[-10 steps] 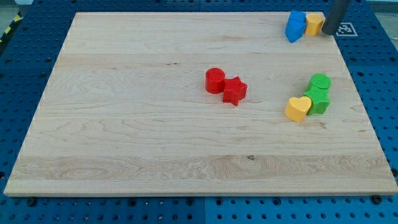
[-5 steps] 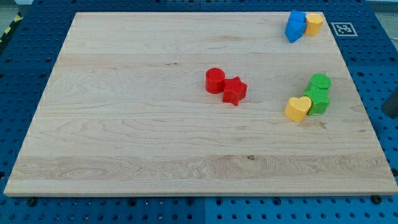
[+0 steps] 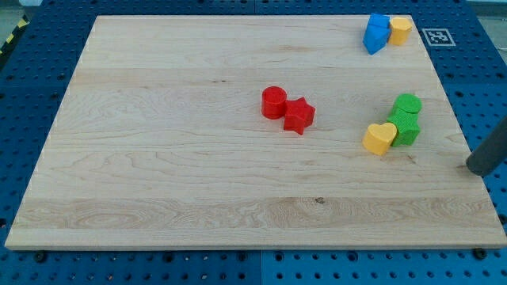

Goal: Slide the yellow heart closer to the green circle

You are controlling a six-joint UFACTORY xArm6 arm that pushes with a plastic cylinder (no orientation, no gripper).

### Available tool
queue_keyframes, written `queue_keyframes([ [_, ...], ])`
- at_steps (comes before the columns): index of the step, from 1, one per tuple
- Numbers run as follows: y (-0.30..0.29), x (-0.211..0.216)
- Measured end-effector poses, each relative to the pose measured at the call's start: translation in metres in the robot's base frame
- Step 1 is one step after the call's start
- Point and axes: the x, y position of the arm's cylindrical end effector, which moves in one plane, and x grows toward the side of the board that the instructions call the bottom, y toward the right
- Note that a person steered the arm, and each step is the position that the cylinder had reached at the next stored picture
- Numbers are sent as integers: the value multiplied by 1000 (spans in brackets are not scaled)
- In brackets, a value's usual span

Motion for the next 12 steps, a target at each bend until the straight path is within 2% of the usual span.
queue_keyframes([
  [2, -14, 2],
  [4, -64, 16],
  [6, -94, -26],
  [8, -99, -10],
  [10, -132, -54],
  [12, -136, -54],
])
